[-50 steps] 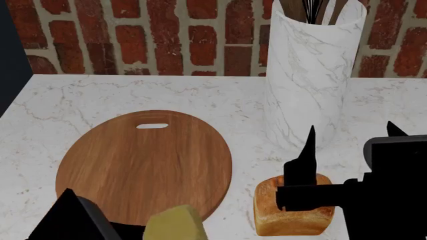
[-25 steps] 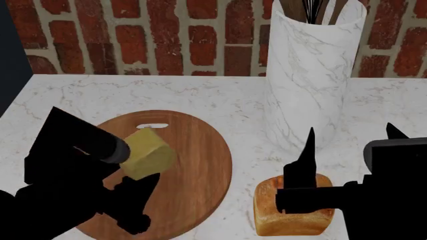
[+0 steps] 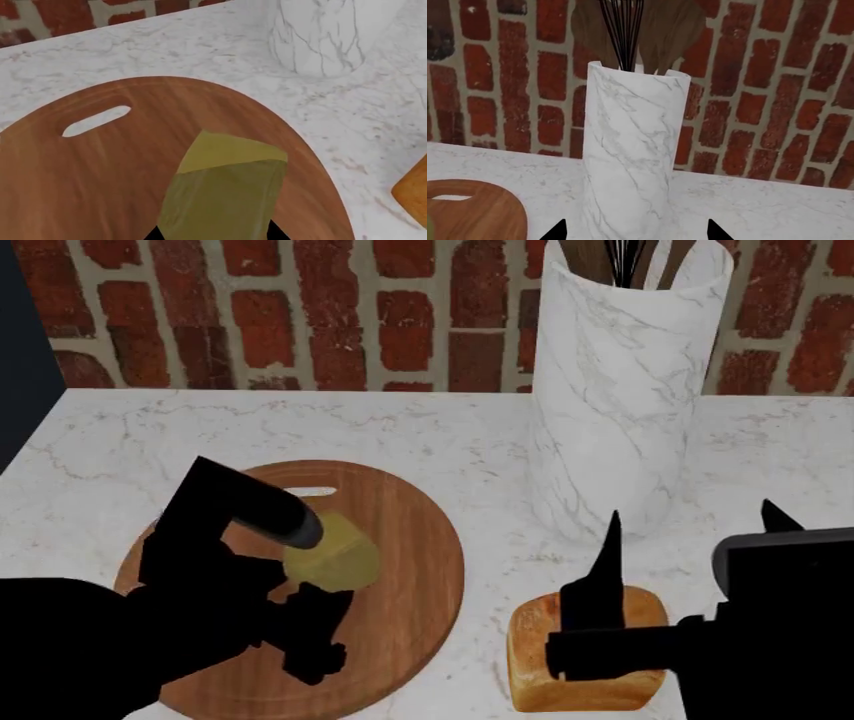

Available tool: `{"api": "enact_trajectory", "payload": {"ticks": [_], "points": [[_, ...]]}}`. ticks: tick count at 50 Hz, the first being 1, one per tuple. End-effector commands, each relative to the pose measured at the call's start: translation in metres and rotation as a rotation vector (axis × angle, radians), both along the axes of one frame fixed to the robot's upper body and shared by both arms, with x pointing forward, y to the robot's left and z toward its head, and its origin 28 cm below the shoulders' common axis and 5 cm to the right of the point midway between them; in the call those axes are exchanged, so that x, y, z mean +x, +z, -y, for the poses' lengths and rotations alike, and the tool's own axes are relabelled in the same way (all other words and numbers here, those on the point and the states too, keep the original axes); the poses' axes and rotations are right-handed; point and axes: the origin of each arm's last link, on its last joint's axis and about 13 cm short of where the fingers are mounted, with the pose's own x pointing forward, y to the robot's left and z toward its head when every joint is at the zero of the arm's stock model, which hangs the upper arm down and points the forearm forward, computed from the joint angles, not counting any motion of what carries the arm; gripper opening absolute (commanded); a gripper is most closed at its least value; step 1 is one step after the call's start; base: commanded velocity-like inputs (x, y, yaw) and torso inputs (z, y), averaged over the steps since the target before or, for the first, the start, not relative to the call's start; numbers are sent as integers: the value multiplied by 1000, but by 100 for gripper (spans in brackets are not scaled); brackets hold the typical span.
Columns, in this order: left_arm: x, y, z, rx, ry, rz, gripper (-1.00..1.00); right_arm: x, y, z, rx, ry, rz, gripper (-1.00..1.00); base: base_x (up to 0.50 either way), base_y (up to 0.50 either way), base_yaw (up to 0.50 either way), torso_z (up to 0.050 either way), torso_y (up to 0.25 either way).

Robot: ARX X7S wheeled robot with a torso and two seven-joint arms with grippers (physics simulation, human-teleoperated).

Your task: Place the bread and cheese on the cutting board.

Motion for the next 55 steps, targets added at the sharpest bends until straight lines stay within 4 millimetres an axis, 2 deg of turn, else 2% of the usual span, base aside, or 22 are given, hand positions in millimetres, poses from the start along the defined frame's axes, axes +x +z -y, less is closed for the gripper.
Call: {"api": "enact_trajectory", "payload": {"ticks": [1,13,14,28,33,37,41,46,52,55], "points": [[-5,0,10,-14,-56,10,-100,-1,-4,0,13,7,-2,100,0,0,0,0,0],[-10,7,8,-7,-55,18,-100,-3,-4,1,17,4,-2,100,0,0,0,0,1],[-11,8,7,-7,-54,17,100,-4,-5,1,14,3,-2,100,0,0,0,0,0],[-15,24,4,-20,-37,58,100,-4,-7,-1,14,13,-7,100,0,0,0,0,0],[-29,44,3,-25,-34,117,100,-4,-6,0,14,11,-4,100,0,0,0,0,0],[-48,62,0,-34,-68,144,100,-4,-4,1,17,8,-1,100,0,0,0,0,0],[-63,78,-1,-38,-89,188,100,-4,5,1,20,4,16,100,0,0,0,0,0],[-71,96,1,-75,-121,229,100,-5,15,4,19,-9,40,100,0,0,0,0,0],[-81,95,7,-95,-245,274,100,-8,23,9,34,-45,64,100,0,0,0,0,0],[-79,96,13,-113,-272,267,100,-12,29,13,41,-66,81,100,0,0,0,0,0]]}}
